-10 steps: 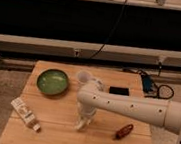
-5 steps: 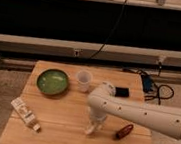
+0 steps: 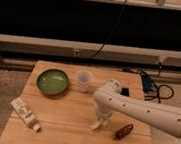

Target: Wipe the white sponge on the table

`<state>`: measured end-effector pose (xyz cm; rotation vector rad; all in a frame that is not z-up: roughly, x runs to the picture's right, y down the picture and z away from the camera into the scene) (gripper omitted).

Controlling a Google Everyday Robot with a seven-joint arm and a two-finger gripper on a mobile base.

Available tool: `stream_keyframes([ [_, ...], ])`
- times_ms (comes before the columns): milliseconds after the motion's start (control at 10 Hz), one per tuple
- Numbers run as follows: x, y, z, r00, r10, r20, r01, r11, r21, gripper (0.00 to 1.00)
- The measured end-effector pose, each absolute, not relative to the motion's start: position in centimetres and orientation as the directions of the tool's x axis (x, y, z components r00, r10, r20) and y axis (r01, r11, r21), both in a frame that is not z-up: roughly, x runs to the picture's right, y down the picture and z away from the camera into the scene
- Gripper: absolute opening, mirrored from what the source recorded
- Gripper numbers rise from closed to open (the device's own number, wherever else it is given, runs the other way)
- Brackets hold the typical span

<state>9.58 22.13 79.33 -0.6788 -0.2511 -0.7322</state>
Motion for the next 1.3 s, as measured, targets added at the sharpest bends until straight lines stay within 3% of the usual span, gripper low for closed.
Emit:
stream_keyframes([
  [500, 5.5, 20.5, 81.6, 0.687, -0.545, 0.481, 0.727, 0.528, -0.439, 0.00],
  [900, 1.7, 20.7, 80.7, 0.610, -0.566, 0.555, 0.789, 0.504, -0.353, 0.00],
  [1300, 2.3, 20.6, 81.0, 0.638, -0.554, 0.535, 0.767, 0.513, -0.385, 0.00],
])
